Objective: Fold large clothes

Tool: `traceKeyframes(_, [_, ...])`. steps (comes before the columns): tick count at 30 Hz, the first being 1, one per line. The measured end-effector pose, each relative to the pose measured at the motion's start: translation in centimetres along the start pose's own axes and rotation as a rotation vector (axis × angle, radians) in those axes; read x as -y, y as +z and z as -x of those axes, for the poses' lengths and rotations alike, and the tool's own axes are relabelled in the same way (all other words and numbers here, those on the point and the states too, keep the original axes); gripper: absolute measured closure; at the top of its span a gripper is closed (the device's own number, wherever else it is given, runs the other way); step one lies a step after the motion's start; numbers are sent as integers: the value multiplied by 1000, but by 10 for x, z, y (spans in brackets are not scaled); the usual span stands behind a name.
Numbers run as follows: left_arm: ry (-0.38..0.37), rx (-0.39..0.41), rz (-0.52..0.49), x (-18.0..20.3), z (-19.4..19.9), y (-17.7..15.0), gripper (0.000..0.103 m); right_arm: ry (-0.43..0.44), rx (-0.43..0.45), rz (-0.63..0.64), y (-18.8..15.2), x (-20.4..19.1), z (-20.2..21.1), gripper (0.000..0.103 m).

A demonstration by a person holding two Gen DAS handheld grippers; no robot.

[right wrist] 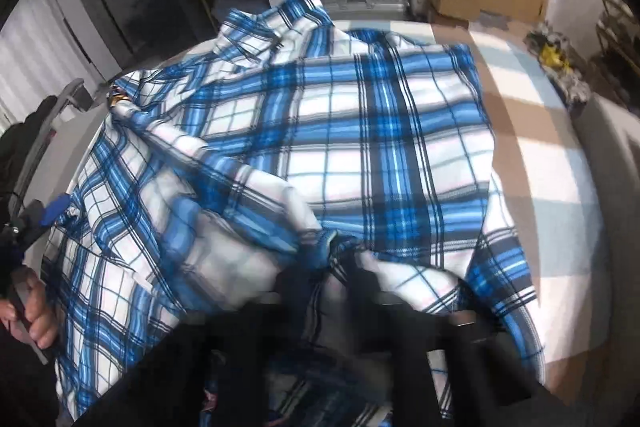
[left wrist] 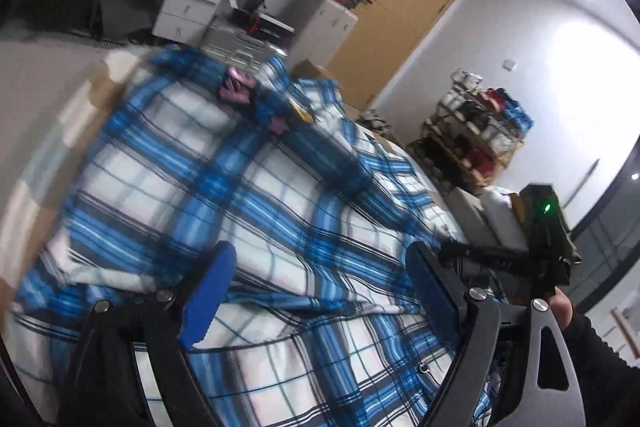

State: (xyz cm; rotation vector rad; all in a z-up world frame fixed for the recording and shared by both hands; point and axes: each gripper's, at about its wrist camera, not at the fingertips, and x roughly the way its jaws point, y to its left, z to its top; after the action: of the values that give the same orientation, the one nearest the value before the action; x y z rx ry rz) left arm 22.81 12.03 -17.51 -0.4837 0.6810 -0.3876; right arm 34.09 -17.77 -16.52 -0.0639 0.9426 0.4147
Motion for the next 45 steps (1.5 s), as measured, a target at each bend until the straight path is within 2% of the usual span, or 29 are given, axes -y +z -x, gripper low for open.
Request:
traceKeyframes(4, [-1, -5, -35, 4, 14, 5, 20, -15, 76, -30, 37, 6, 30, 96])
traceKeyframes(6, [17, -6, -65, 8, 16, 4, 20, -81, 91, -52, 59, 15, 32, 96])
traceKeyframes(7, [27, -13, -88, 12, 14, 3, 20, -124, 78, -70, 73, 24, 26, 95])
traceKeyframes(10, [40, -34, -142, 19, 12, -1, 20, -166, -15, -179, 99, 51, -10, 94])
traceKeyframes(12, [54, -37, -175, 23, 13, -3, 20, -231, -54, -228, 105, 63, -36, 92])
traceKeyframes(13, [53, -40, -180, 24, 13, -3, 20, -229, -92, -242, 106, 67, -50, 90])
traceKeyframes(15, [52, -43, -173, 20, 13, -4, 20, -218, -192, -270, 104, 72, -76, 73])
traceKeyframes(16, [58, -44, -163, 18, 13, -4, 20, -228, -175, -266, 102, 69, -76, 72])
traceKeyframes(17, [61, -45, -146, 14, 14, -3, 20, -243, -138, -249, 100, 67, -67, 69])
traceKeyframes(19, [54, -45, -99, 5, 16, 0, 20, -329, -53, -233, 93, 56, -42, 42])
traceKeyframes(20, [44, -40, -77, 2, 18, 1, 20, -343, 31, -234, 85, 49, -21, 40])
traceKeyframes(21, [26, -38, -49, -2, 20, 5, 20, -321, 107, -234, 76, 41, 0, 30])
traceKeyframes(22, [29, -55, -32, -3, 23, 12, 20, -281, 167, -231, 65, 31, 19, 17])
traceKeyframes(23, [39, -59, -39, -1, 24, 17, 20, -233, 208, -227, 53, 22, 33, 13])
traceKeyframes(26, [142, -15, -147, 19, 33, 52, 19, -151, 297, -236, 24, 2, 56, 13])
traceKeyframes(28, [195, -44, -236, 30, 22, 77, 19, -31, 344, -243, 9, -8, 55, 12])
traceKeyframes(29, [217, -59, -278, 33, 11, 91, 19, 4, 360, -250, 2, -8, 53, 11])
traceKeyframes(31, [255, -128, -289, 24, -17, 115, 19, 68, 361, -270, -12, -11, 41, 9])
traceKeyframes(33, [212, -207, -213, 7, -47, 133, 20, 154, 346, -294, -22, -8, 30, 9])
traceKeyframes(36, [213, -319, -189, -9, -91, 142, 20, 246, 342, -353, -32, 7, 17, 9])
traceKeyframes(37, [221, -344, -180, -12, -102, 141, 20, 302, 356, -383, -33, 15, 20, 9])
traceKeyframes(39, [301, -420, -184, -19, -130, 134, 20, 332, 402, -442, -40, 34, 25, 9])
traceKeyframes(41, [384, -504, -174, -26, -149, 124, 21, 376, 406, -507, -45, 47, 23, 8])
traceKeyframes(43, [447, -492, -237, -17, -153, 120, 19, 418, 388, -549, -47, 55, 20, 8])
traceKeyframes(45, [474, -531, -235, -11, -153, 117, 19, 429, 370, -570, -47, 59, 17, 8])
